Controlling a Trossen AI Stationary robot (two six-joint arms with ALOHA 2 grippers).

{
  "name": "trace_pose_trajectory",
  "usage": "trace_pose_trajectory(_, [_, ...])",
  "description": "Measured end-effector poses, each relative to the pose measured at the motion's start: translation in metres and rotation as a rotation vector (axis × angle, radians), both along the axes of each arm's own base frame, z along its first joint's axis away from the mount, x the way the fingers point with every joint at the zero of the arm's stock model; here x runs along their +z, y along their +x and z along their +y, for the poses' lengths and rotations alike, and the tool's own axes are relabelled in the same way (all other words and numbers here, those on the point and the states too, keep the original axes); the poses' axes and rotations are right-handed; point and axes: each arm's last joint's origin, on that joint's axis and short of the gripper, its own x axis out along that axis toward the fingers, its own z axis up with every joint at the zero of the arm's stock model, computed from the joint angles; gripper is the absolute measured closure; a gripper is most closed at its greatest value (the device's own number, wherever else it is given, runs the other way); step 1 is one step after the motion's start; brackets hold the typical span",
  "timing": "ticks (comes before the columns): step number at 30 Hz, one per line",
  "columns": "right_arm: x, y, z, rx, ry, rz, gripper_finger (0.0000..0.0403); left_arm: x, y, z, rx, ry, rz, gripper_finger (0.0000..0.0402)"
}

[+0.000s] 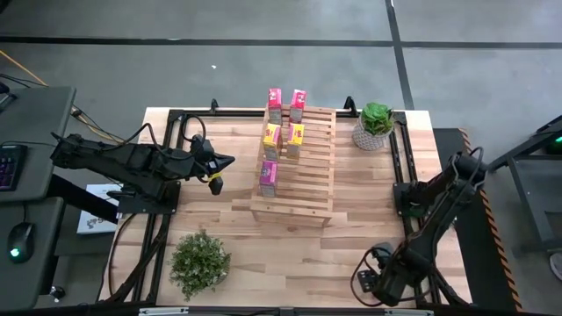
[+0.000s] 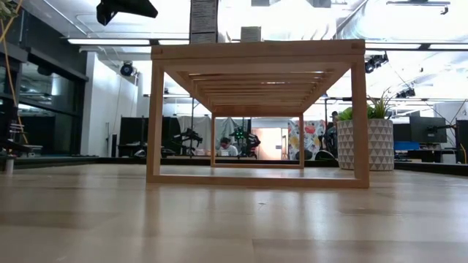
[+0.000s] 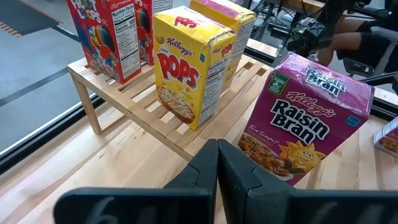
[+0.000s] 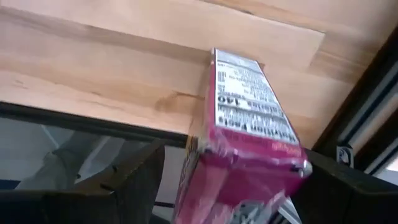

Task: Stack cereal on shelf
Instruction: Put the purple cereal box on the shelf aligned with the purple cereal box

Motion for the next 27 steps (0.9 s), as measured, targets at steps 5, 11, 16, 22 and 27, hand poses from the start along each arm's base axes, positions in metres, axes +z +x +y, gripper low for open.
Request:
trace_pose_trajectory(5, [-0.005,0.002,0.001,0.005,-0.015,0.013,0.0123,0.000,0.000,0.000,-0.003,0.007,0.003,0.0401])
trace_pose_trajectory(11, [-0.005,0.000,-0.001,0.010,-0.025,0.049,0.0190,0.000,0.000,0.000,-0.004,0.007,0.003,0.0401])
trace_pose_trajectory(16, [0.005,-0.002,-0.004,0.074,0.025,0.007,0.0254,0.000,0.000,0.000,-0.003,0.007,0.003,0.0401])
trace_pose_trajectory(22, [0.055,-0.002,-0.019,0.205,0.199,-0.322,0.0276,0.000,0.000,0.000,-0.003,0.007,0.003,0.0401])
trace_pose_trajectory(27, [0.111,0.019,-0.057,0.077,0.146,-0.899,0.0277,0.000,0.000,0.000,-0.001,0.001,-0.002,0.0401])
